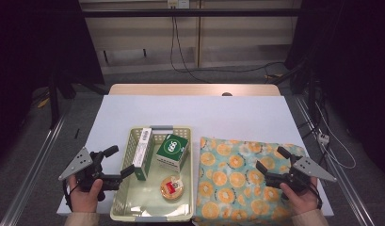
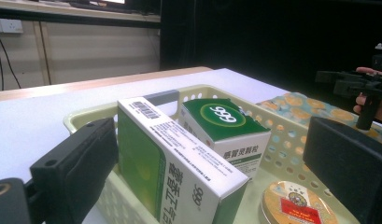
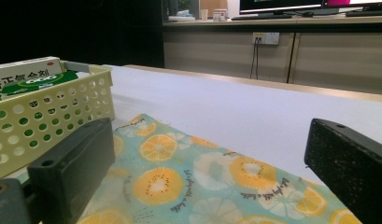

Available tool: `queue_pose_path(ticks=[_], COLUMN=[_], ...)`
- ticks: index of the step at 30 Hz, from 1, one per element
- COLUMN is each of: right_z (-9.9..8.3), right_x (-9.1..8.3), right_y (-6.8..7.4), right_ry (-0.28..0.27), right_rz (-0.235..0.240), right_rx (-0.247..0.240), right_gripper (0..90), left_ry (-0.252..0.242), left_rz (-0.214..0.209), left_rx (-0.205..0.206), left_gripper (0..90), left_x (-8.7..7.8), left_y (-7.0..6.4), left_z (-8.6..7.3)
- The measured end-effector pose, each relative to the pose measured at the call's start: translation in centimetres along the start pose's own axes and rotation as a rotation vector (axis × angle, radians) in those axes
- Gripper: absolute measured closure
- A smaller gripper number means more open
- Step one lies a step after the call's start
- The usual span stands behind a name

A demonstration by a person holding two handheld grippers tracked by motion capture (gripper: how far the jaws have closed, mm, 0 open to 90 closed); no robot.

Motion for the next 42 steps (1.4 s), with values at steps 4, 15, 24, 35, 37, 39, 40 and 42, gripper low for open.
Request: queue_pose_path(ticks=[4, 15, 24, 35, 37, 39, 40, 42], right_z=[-0.1, 0.1, 0.6, -1.5, -1.9, -2.3, -2.6, -3.0], right_x=[0.1, 0.7, 4.3, 10.4, 10.9, 11.4, 11.5, 11.7], right_y=[0.1, -0.1, -1.7, -2.2, -2.2, -2.4, -2.4, -2.4], right_ry=[0.006, 0.067, 0.263, 0.468, 0.499, 0.524, 0.537, 0.553], right_rz=[0.012, 0.046, 0.085, 0.121, 0.132, 0.135, 0.133, 0.146], right_rx=[-0.015, -0.051, -0.143, -0.227, -0.224, -0.235, -0.245, -0.249], right_gripper=[1.9, 1.5, 8.1, 20.8, 22.0, 23.5, 25.2, 31.6], left_ry=[0.001, 0.006, 0.003, -0.003, -0.002, -0.002, -0.003, -0.005], left_rz=[0.001, 0.002, 0.006, 0.007, 0.006, 0.005, 0.005, 0.004], left_rx=[0.005, 0.007, -0.001, -0.004, -0.002, 0.000, 0.001, -0.002], left_gripper=[3.0, 3.0, 3.0, 3.0, 3.0, 3.0, 3.0, 3.0], left_x=[0.0, 0.0, -0.1, -0.1, -0.1, -0.1, -0.1, -0.1], left_y=[0.0, -0.1, 0.0, 0.1, 0.1, 0.1, 0.1, 0.1], left_z=[0.0, -0.1, -0.2, -0.2, -0.2, -0.2, -0.2, -0.2])
Point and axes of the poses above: each handheld gripper's, and its own axes: x roughly forward along the jaws, z roughly out of its top, y roughly to its left, the point moved 6 cm from there along x, roughly forward along the jaws, and after that the axes turned 10 degrees about -z, right-handed, at the moved point
